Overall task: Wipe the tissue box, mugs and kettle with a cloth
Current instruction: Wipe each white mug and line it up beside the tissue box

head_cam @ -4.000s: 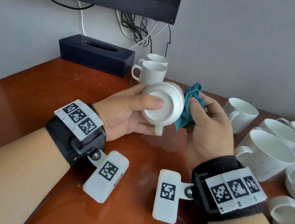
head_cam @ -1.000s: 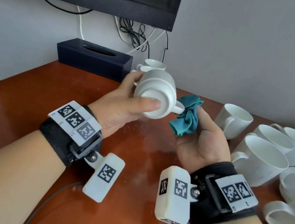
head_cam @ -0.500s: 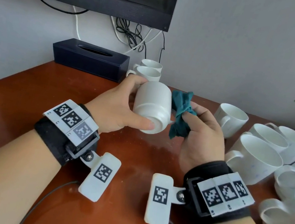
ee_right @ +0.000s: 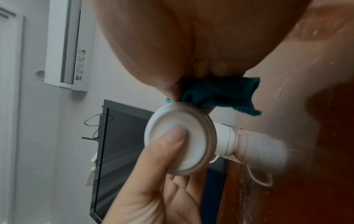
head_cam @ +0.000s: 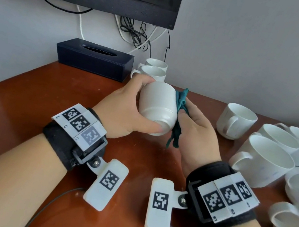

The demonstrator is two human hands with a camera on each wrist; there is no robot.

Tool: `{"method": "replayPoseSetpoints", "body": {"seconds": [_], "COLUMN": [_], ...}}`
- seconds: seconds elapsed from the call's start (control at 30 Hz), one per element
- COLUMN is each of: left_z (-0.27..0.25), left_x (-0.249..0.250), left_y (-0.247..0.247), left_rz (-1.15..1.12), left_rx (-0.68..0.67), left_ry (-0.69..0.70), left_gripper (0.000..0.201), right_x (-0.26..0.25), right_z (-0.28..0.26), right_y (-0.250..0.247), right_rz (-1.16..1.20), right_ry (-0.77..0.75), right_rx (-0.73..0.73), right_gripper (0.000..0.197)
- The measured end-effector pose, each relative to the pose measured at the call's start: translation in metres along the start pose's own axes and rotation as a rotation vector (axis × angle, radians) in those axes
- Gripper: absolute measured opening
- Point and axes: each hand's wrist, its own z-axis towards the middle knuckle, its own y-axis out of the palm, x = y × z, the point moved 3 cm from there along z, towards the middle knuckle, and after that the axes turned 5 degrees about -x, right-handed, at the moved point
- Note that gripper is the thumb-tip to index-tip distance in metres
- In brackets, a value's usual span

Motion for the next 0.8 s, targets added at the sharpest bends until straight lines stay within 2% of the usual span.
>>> {"method": "replayPoseSetpoints", "body": {"seconds": [0.17, 0.33, 0.4, 0.5, 0.53, 0.6, 0.7, 0.8], "left_z": [0.002, 0.002, 0.002, 0.002, 0.002, 0.003, 0.001, -0.001], "left_x": [-0.003, -0.009, -0.007, -0.004, -0.004, -0.003, 0.001, 0.004], "left_y": [-0.004, -0.01, -0.007, 0.0, 0.002, 0.006, 0.011, 0.014], "left_rz": [-0.016, -0.018, -0.024, -0.076, -0.094, -0.108, -0.074, -0.041], "left_rx": [0.195, 0.275, 0.244, 0.151, 0.116, 0.029, -0.116, -0.143], "left_ry": [-0.06, -0.114, -0.088, -0.032, -0.015, 0.014, 0.049, 0.068], "left_gripper": [0.099, 0.097, 0.099, 0.107, 0.11, 0.11, 0.106, 0.104], "right_x": [-0.003, -0.004, -0.004, -0.002, -0.001, -0.003, -0.007, -0.01], "right_z": [-0.005, -0.006, -0.007, -0.004, -0.002, 0.0, 0.0, -0.004], "right_y": [0.005, 0.013, 0.016, 0.02, 0.02, 0.018, 0.006, 0.002], "right_rz": [-0.006, -0.012, 0.049, 0.11, 0.132, 0.149, 0.085, 0.033], "right_ry": [0.003, 0.003, 0.013, 0.069, 0.08, 0.078, 0.091, 0.08], "right_rx": [-0.054, -0.096, -0.096, -0.085, -0.085, -0.072, 0.037, 0.034], "right_gripper": [0.042, 0.042, 0.049, 0.093, 0.1, 0.101, 0.115, 0.108]}}
